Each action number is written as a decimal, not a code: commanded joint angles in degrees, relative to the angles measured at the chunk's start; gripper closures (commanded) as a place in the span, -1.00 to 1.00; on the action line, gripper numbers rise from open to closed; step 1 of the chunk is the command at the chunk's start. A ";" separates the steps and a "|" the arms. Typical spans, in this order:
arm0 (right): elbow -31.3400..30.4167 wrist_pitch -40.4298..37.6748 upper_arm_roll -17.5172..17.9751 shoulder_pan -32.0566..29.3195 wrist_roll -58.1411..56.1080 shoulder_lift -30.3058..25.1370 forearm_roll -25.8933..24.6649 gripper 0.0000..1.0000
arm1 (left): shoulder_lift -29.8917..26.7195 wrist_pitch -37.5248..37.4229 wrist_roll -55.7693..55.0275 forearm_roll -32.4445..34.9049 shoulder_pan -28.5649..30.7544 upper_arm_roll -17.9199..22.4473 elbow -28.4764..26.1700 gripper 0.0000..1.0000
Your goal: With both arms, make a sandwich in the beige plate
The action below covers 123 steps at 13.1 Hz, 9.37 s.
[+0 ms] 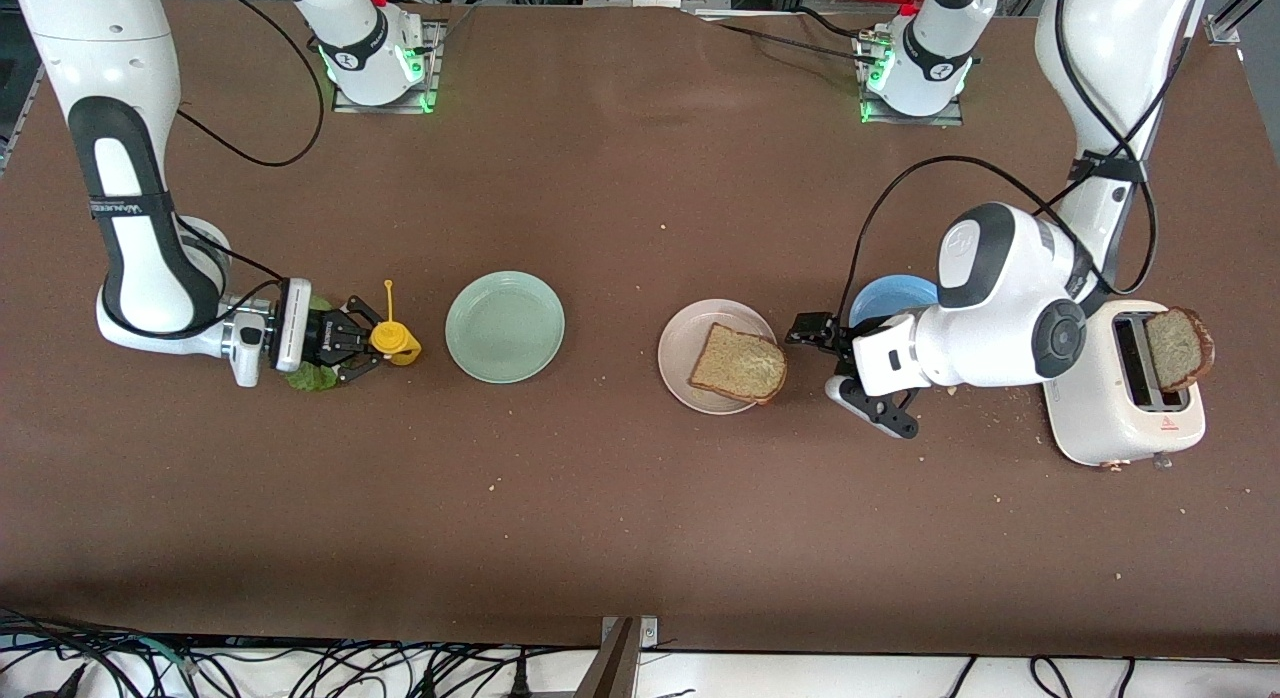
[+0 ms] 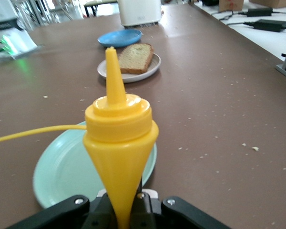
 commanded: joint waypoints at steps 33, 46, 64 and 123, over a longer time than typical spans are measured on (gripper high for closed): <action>45.55 1.73 -3.18 53.18 124.50 26.60 -100.83 1.00 | -12.00 -24.57 -8.63 21.53 3.87 9.82 15.39 -1.00; 38.45 -4.69 -3.26 28.25 76.57 2.45 -59.06 1.00 | -12.18 -24.57 -11.36 21.97 4.84 9.99 15.39 -1.00; -5.51 -25.78 -3.97 -8.52 -8.61 1.62 -1.52 1.00 | -12.35 -24.57 -11.36 22.06 4.84 9.99 15.39 -1.00; -14.66 29.06 -10.38 11.43 110.26 -5.04 -59.79 0.61 | -12.35 -24.57 -11.09 21.71 5.10 9.99 15.30 -1.00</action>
